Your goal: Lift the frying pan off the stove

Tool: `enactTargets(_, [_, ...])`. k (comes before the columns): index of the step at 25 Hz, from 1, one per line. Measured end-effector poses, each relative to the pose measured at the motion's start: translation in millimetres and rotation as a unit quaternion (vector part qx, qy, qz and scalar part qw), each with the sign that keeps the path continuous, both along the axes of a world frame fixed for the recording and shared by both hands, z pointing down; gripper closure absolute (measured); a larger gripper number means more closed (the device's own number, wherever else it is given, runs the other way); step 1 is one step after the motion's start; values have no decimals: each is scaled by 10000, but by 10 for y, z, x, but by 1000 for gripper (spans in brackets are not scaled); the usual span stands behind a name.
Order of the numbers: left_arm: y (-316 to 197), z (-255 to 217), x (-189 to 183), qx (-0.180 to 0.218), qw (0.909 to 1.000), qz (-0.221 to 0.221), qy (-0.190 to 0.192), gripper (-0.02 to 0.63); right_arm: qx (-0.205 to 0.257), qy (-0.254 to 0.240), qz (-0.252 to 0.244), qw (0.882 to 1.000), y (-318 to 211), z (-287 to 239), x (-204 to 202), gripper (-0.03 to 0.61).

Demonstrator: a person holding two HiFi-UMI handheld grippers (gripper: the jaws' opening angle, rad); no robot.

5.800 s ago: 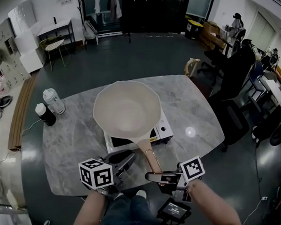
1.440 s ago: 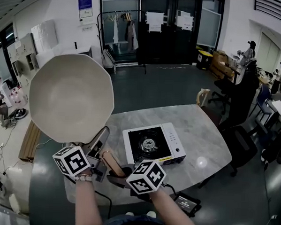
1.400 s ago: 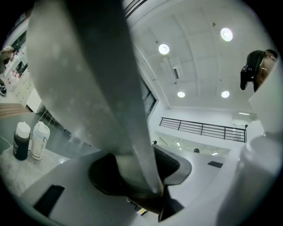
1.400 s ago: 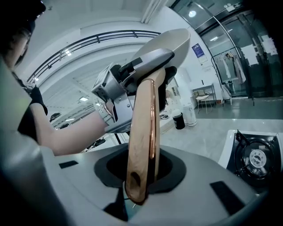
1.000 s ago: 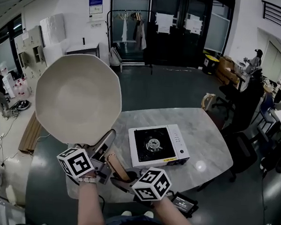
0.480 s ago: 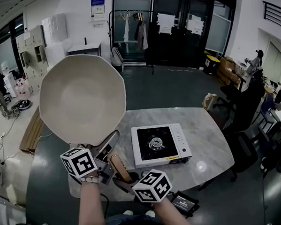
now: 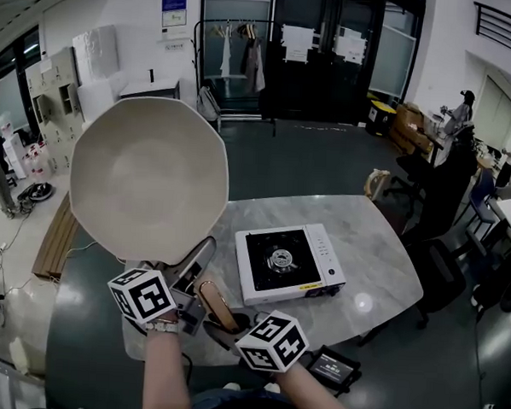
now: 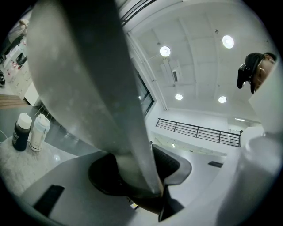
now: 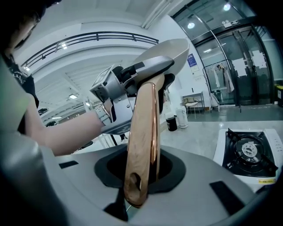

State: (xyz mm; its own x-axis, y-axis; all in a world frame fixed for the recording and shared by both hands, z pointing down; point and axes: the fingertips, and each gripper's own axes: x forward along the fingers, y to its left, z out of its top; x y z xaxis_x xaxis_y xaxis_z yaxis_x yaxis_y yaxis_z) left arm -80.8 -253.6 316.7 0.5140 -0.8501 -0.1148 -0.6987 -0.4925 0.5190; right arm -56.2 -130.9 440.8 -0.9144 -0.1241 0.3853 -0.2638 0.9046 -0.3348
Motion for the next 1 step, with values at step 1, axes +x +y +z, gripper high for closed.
enactTargets(1, [3, -7, 13, 5, 10000, 5, 0, 430, 23, 4, 26, 10000, 0, -4, 12, 483])
